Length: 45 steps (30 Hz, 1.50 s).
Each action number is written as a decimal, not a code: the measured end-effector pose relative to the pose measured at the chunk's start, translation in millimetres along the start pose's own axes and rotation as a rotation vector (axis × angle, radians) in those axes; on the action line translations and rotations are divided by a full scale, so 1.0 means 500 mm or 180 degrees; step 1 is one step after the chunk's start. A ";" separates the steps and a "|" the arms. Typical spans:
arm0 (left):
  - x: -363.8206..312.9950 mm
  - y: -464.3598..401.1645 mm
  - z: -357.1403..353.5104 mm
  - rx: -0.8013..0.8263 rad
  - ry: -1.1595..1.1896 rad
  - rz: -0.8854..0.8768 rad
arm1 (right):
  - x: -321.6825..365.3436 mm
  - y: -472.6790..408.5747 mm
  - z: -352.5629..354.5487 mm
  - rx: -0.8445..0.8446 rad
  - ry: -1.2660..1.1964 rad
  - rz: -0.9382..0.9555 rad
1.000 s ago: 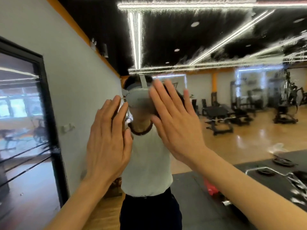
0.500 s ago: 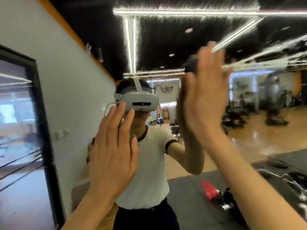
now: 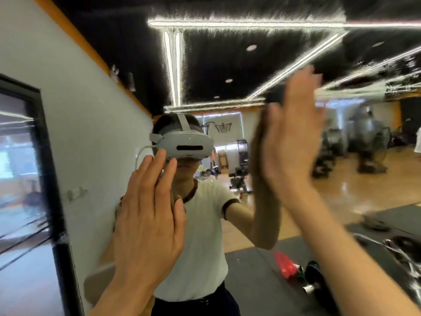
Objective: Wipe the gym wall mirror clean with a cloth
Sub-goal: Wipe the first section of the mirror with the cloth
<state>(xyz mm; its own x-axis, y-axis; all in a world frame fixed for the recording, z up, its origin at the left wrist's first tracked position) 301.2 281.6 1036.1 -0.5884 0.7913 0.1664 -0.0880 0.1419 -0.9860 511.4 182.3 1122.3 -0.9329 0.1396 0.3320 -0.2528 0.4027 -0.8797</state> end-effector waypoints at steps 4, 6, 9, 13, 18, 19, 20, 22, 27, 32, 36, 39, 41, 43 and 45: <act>0.000 0.000 0.001 -0.0034 0.0093 0.0058 | 0.149 0.056 -0.040 0.0258 -0.0470 0.1173; 0.000 -0.001 0.002 -0.0045 0.0088 0.0038 | 0.169 0.059 -0.034 0.0335 -0.0531 0.1526; 0.002 -0.002 0.001 -0.0020 0.0035 0.0036 | 0.047 0.025 -0.002 0.0235 -0.0156 0.0827; 0.002 -0.001 0.001 -0.0019 0.0065 0.0055 | -0.058 0.021 0.035 -0.0008 0.0202 -0.0281; 0.001 0.003 -0.001 -0.0023 0.0133 0.0066 | 0.185 0.145 -0.004 0.0464 -0.0528 0.1346; 0.001 0.003 0.000 -0.0028 0.0138 0.0060 | 0.184 0.149 -0.004 0.0534 -0.0558 0.1541; 0.001 0.003 0.000 -0.0040 0.0136 0.0047 | 0.159 0.138 0.002 0.0536 -0.0519 0.1555; 0.001 0.001 0.001 -0.0049 0.0113 0.0013 | 0.065 0.105 0.022 0.0468 -0.0338 0.1162; -0.001 0.002 0.001 -0.0028 0.0075 0.0025 | -0.115 0.069 0.064 0.0007 0.0129 -0.0461; -0.001 0.002 0.002 -0.0060 0.0108 0.0013 | 0.107 0.196 0.031 0.0467 -0.0218 0.0858; -0.001 0.001 0.003 -0.0104 0.0145 0.0023 | 0.067 0.188 0.047 0.0732 -0.0335 0.1391; -0.001 0.000 0.002 -0.0087 0.0106 0.0023 | -0.092 0.137 0.074 0.0391 -0.0111 0.0215; -0.001 0.000 0.001 -0.0087 0.0098 0.0028 | -0.150 0.131 0.085 0.0107 0.0083 -0.0406; -0.002 0.000 0.001 -0.0096 0.0103 0.0023 | -0.108 0.151 0.072 0.0012 0.0152 -0.0645; 0.000 0.002 0.001 -0.0102 0.0102 0.0014 | -0.002 0.198 0.057 0.0253 0.0105 -0.0039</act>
<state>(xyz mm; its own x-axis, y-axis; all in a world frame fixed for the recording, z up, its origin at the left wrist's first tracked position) 300.8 281.4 1034.9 -0.5626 0.8105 0.1628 -0.0593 0.1568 -0.9858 479.9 196.1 1024.9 -0.9210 0.1654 0.3528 -0.2850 0.3317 -0.8993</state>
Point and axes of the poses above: each hand's wrist, its own y-axis away from the middle knuckle, its own z-axis out of the back of the hand, x = y × z, the point moved 3 cm from there along -y, towards the middle knuckle, and after that the axes turned 11 degrees about -x, right-handed, at the moved point
